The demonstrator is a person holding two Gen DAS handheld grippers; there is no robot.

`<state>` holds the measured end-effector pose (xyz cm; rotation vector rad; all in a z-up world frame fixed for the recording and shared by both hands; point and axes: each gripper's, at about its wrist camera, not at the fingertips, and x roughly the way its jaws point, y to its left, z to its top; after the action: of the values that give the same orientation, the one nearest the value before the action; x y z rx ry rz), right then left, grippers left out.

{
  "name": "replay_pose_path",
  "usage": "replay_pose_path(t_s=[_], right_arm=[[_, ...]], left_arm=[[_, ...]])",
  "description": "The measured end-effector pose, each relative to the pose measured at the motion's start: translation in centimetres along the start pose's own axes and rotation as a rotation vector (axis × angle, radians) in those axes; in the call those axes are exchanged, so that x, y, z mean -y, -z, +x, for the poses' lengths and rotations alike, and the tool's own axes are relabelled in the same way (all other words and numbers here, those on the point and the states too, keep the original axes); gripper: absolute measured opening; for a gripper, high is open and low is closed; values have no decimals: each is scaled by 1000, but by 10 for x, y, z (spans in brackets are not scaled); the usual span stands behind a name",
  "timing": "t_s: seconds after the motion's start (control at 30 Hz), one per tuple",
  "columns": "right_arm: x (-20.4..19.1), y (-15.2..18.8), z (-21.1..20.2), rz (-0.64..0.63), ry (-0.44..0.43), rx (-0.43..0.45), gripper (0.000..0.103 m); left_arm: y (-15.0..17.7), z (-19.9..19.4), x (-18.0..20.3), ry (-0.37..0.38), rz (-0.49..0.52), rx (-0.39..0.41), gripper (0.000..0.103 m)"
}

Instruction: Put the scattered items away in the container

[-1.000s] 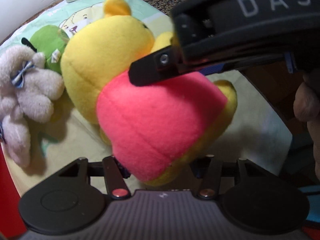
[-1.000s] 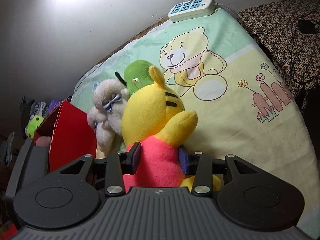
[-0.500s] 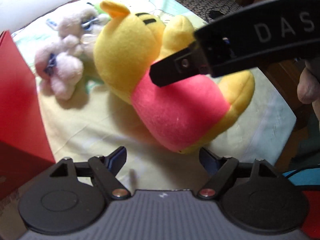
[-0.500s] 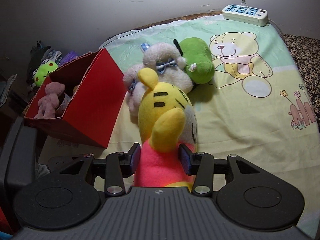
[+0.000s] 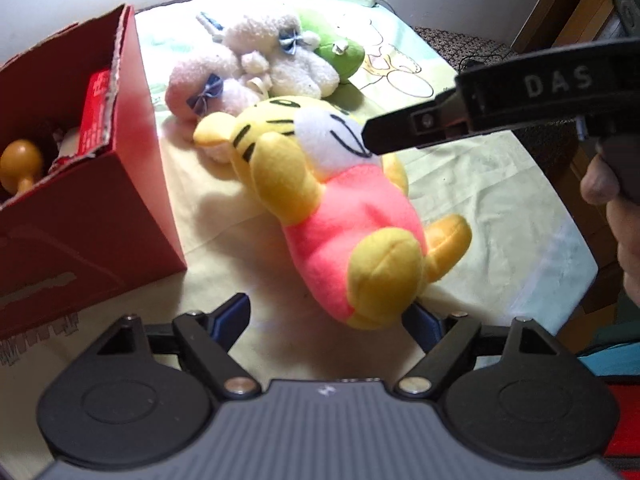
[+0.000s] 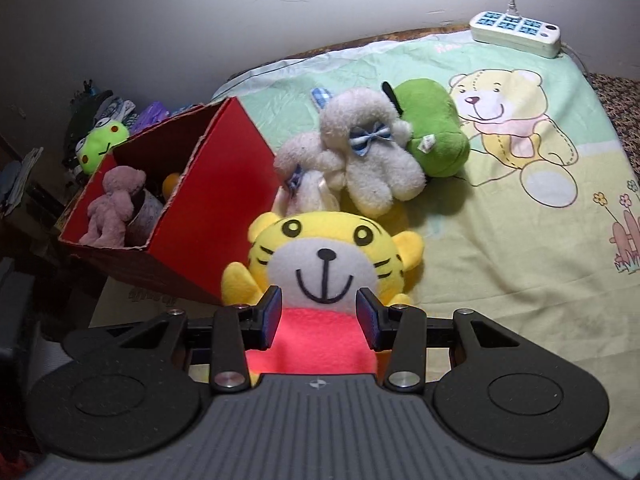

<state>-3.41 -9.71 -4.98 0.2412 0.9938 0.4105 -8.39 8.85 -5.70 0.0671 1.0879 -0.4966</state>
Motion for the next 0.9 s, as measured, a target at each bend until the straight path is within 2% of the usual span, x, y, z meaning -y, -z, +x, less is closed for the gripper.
replay_pose_path(t_s=[0.13,0.23,0.33,0.43,0.53,0.63,0.9], right_arm=[[20,6,13,57,34,-35,46],[28,13,22,73,22,-65,50],[33,15,31,88,-21,-83,60],[39,13,42,125,-71,-110,65],[41,11,52,151,-120,-139,66],[37,8,61,141,-144,-158,66],[26,0,79,78,-179,-190,64]], left_arm=[[-8,-16,-2,40,32,54,92],[-15,-20,-4,36,37,81,97],[-22,-7,-8,40,4,49,94],[-27,10,-6,29,-22,5,87],[-28,28,-8,-18,-53,-35,84],[-29,33,-14,-21,-108,-56,87],[-39,48,-22,-59,-181,-91,89]])
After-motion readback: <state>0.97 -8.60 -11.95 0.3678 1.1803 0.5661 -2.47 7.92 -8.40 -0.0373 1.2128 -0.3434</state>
